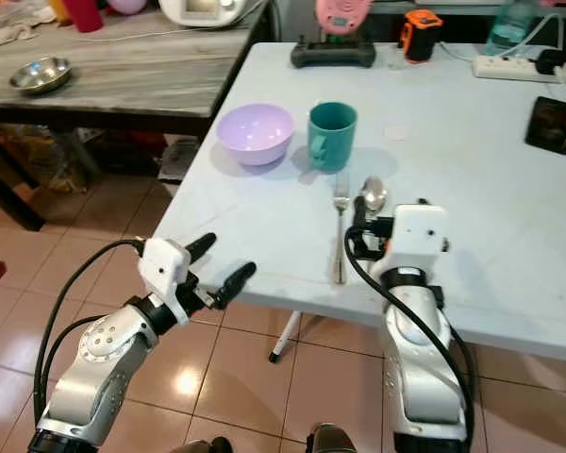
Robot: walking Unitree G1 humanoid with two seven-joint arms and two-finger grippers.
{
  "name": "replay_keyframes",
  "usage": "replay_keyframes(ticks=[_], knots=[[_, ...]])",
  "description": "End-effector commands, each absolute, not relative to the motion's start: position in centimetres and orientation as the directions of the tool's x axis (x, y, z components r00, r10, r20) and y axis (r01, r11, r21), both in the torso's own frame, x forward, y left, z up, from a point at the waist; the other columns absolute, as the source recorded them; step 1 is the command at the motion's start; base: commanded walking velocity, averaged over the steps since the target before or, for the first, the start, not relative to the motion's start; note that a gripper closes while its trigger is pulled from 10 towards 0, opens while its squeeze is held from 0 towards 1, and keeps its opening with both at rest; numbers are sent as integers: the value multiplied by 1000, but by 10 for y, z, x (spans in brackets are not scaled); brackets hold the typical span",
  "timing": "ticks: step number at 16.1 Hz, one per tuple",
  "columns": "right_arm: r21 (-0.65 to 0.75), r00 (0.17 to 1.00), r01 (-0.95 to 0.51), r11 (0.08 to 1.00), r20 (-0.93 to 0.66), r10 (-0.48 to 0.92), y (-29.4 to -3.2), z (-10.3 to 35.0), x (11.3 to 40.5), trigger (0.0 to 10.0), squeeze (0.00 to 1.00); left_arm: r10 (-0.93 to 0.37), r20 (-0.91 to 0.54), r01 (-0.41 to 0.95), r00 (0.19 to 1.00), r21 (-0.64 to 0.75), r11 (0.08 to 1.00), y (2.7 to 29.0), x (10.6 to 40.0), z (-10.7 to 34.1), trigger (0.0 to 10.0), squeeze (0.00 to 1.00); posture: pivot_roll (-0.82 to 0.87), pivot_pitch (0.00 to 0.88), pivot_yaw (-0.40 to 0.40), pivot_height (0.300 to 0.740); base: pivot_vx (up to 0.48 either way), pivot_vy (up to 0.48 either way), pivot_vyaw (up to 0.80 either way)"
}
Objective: Setting the table
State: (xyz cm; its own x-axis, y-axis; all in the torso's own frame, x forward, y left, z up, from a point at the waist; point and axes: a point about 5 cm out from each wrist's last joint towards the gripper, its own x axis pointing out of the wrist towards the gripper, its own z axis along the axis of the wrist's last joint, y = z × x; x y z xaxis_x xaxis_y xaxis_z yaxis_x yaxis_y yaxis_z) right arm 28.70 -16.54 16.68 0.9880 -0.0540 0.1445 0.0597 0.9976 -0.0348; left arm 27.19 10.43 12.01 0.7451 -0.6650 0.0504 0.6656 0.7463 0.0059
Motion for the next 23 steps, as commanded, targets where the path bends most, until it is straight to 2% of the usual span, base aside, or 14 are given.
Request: replay_keyframes(ticks=[1, 6, 7, 13, 14, 15, 16, 17, 23], knots=[[-19, 993, 36, 999, 117, -34, -161, 165, 292, 10000, 0, -698, 41, 696, 715, 54, 716, 105, 267, 121, 10000, 0, -197, 179, 92, 740, 0, 0, 0], [2, 999, 0, 1000, 49, 0, -153, 159, 302, 10000, 0, -723, 43, 720, 690, 65, 691, 103, 266, 121, 10000, 0, -193, 181, 87, 740, 0, 0, 0], [13, 1000, -21, 1000, 5, 21, -144, 155, 309, 10000, 0, -741, 51, 738, 670, 60, 672, 102, 265, 123, 10000, 0, -192, 182, 86, 740, 0, 0, 0], [20, 995, -13, 1000, -98, 15, -135, 142, 319, 10000, 0, -740, 48, 737, 671, 67, 673, 103, 263, 122, 10000, 0, -182, 183, 78, 740, 0, 0, 0], [16, 993, -2, 1000, -117, 4, -138, 138, 318, 8784, 0, -741, 50, 738, 669, 66, 671, 102, 263, 122, 10000, 0, -182, 184, 78, 740, 0, 0, 0], [22, 992, 3, 1000, -129, 0, -139, 135, 318, 4706, 0, -742, 51, 739, 669, 65, 671, 102, 262, 122, 10000, 0, -182, 187, 79, 740, 0, 0, 0], [22, 991, 4, 1000, -133, -1, -141, 134, 319, 2980, 0, -741, 53, 739, 669, 62, 671, 102, 262, 123, 10000, 0, -182, 188, 79, 740, 0, 0, 0], [28, 990, 7, 1000, -139, -3, -144, 133, 321, 0, 0, -746, 57, 744, 664, 54, 666, 102, 261, 123, 10000, 0, -184, 192, 81, 740, 0, 0, 0], [14, 988, -2, 1000, -157, 4, -147, 134, 332, 0, 0, -775, 53, 773, 630, 57, 632, 101, 260, 123, 10000, 0, -186, 197, 90, 740, 0, 0, 0]])
